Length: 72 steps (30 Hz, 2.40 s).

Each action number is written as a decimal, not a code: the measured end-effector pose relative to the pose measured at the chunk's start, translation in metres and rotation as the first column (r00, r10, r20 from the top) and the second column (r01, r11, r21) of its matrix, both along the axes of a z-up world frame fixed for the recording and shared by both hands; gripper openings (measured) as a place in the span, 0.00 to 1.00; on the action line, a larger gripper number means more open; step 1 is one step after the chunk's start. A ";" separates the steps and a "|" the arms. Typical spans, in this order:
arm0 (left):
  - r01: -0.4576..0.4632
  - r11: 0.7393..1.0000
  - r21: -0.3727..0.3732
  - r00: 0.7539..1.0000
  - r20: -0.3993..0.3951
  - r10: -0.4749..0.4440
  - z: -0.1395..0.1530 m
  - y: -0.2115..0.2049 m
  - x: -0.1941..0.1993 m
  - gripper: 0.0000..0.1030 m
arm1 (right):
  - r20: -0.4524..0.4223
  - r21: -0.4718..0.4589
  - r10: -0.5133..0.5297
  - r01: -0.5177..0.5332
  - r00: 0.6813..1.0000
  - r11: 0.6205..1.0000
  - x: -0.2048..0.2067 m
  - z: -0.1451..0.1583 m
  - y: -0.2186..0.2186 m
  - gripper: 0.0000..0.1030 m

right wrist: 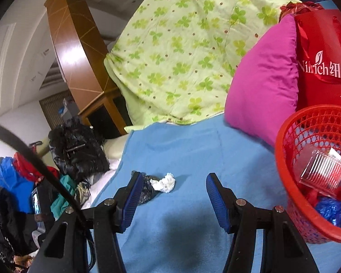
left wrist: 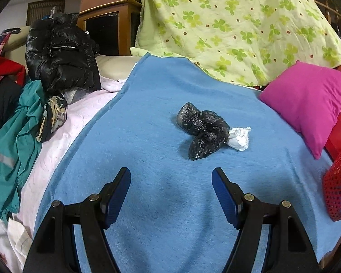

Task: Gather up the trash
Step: 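Move both tools back over the black bag and white tissue, then grasp the white plastic bag with the right tool while the left tool grasps the black bag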

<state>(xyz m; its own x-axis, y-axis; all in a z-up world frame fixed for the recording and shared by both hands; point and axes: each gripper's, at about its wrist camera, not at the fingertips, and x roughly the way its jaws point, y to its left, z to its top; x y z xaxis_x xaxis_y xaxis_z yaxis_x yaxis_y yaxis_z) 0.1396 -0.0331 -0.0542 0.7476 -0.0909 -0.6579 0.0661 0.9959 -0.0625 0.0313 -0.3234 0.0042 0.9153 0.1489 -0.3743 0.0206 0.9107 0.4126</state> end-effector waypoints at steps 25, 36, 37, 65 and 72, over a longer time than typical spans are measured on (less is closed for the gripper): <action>-0.042 0.999 0.013 0.998 -0.038 0.042 -0.027 0.010 0.073 0.72 | -0.326 0.148 0.160 -0.117 0.932 0.982 0.142 -0.065 0.044 0.60; -0.114 0.990 -0.081 0.993 -0.008 0.114 -0.030 0.041 0.108 0.72 | -0.437 0.224 0.115 -0.016 0.892 0.974 0.239 -0.118 0.056 0.59; -0.115 0.989 -0.097 0.993 0.005 0.116 -0.029 0.042 0.110 0.72 | -0.453 0.213 0.107 -0.009 0.885 0.977 0.244 -0.123 0.059 0.58; 0.024 0.920 -0.391 0.982 -0.165 -0.096 -0.069 -0.024 0.194 0.34 | -0.445 0.064 0.076 -0.053 0.893 0.997 0.146 -0.075 0.019 0.28; 0.019 0.913 -0.408 0.988 -0.134 -0.081 -0.050 -0.020 0.146 0.32 | -0.431 0.078 0.072 -0.043 0.899 0.996 0.118 -0.069 0.012 0.28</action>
